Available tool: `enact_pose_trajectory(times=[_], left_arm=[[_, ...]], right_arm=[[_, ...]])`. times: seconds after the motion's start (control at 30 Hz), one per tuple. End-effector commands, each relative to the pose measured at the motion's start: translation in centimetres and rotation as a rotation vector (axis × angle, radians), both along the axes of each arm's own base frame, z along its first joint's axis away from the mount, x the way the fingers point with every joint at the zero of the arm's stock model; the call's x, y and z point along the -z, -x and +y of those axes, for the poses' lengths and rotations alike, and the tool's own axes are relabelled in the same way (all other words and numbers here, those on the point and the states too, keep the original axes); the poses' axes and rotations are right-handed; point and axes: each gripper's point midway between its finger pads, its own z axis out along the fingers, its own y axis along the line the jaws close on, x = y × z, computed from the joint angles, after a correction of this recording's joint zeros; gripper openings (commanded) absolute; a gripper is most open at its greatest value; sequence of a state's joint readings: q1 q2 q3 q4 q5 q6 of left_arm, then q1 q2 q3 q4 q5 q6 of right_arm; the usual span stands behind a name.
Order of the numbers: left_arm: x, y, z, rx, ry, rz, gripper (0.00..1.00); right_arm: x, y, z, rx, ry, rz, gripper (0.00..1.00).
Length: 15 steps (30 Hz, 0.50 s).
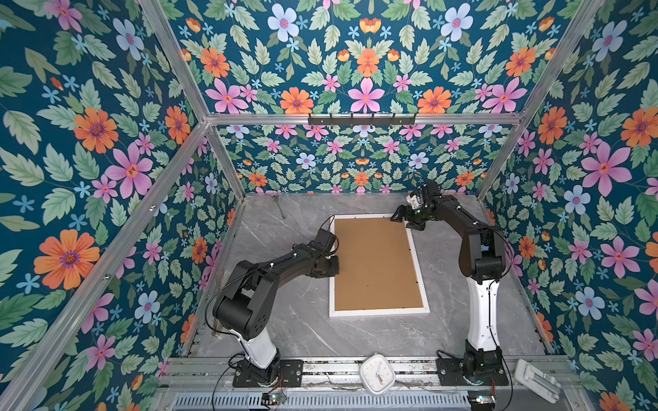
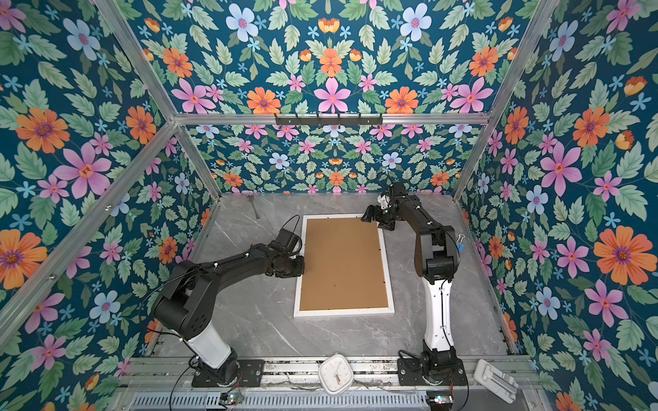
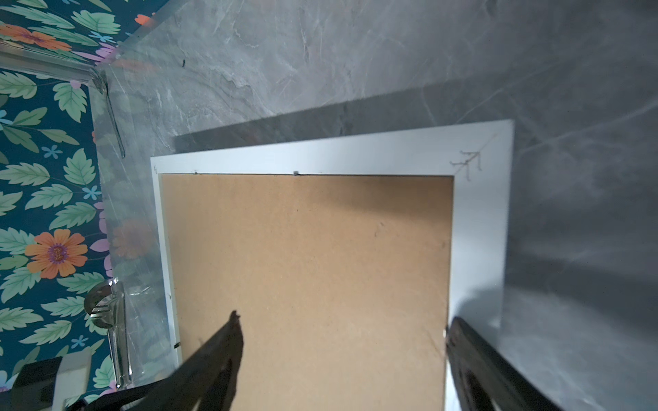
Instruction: Put the photo into the frame
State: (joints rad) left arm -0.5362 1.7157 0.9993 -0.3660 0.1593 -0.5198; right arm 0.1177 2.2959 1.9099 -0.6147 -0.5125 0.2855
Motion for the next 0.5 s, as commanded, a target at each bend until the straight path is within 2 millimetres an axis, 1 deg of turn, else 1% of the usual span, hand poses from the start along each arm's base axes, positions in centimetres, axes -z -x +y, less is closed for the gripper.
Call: enact_pose_trajectory(times=[0.0,0.17,0.47], left_arm=[[1.46,2.09,0.49,0.041,-0.036,0.088,0.10],[1.42,1.99,0.24,0.045,-0.035,0.087,0.10],[1.42,2.04,0.19,0.053,-0.041,0.086,0.10]], right_arm=[[1.33,1.82,-0.43,0.017,0.024,0.085,0.89],[1.44,2.26,-0.11,0.018,0.010,0.088,0.89],[2.26,2.15,0.53,0.006,0.019,0.095,0.89]])
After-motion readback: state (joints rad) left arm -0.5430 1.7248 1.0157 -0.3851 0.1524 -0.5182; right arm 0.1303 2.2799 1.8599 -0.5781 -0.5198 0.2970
